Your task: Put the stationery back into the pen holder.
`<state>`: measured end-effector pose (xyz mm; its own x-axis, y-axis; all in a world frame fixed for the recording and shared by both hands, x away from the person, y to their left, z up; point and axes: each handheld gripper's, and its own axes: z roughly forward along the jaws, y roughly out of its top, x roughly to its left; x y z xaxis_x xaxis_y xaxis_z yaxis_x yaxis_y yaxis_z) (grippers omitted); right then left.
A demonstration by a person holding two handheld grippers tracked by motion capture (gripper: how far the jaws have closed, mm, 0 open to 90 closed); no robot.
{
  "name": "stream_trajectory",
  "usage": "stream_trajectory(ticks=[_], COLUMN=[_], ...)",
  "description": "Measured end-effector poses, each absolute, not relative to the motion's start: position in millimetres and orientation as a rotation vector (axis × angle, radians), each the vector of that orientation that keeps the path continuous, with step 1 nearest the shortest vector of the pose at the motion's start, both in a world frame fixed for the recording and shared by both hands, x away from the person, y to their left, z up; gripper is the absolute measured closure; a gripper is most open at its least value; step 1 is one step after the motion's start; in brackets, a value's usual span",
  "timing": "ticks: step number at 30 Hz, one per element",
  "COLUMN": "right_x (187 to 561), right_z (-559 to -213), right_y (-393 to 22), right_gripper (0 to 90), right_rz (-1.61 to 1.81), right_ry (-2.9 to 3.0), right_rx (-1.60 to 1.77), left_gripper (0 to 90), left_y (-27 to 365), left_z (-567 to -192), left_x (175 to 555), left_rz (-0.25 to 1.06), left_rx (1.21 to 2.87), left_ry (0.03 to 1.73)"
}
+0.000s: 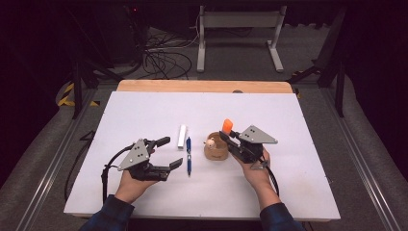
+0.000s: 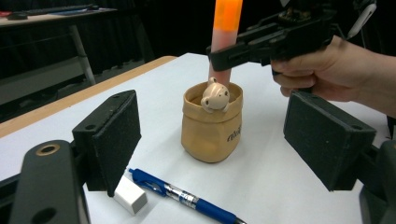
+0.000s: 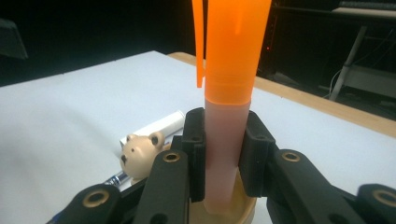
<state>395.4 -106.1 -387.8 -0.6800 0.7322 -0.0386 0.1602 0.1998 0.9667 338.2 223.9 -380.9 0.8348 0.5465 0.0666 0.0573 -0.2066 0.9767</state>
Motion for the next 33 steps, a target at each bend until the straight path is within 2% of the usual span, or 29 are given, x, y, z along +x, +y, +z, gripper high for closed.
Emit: stream_trajectory(ticks=[15, 33], right_x=[404.3, 406.3], right_z=[-409.6, -414.0], right_y=[-98.6, -97.1], right_gripper=[75.2, 74.4], right_rz=[1.458, 1.47], right_ry=[2.052, 2.063], right_rx=[0.866, 0.869], left_gripper=[19.7, 20.0], left_y=[224.3, 226.0], left_z=[-381.3, -381.5], left_x=[338.4, 339.7], left_rz=[0.473, 0.473], left_rx=[1.743, 1.739], left_ry=[0.474, 0.483])
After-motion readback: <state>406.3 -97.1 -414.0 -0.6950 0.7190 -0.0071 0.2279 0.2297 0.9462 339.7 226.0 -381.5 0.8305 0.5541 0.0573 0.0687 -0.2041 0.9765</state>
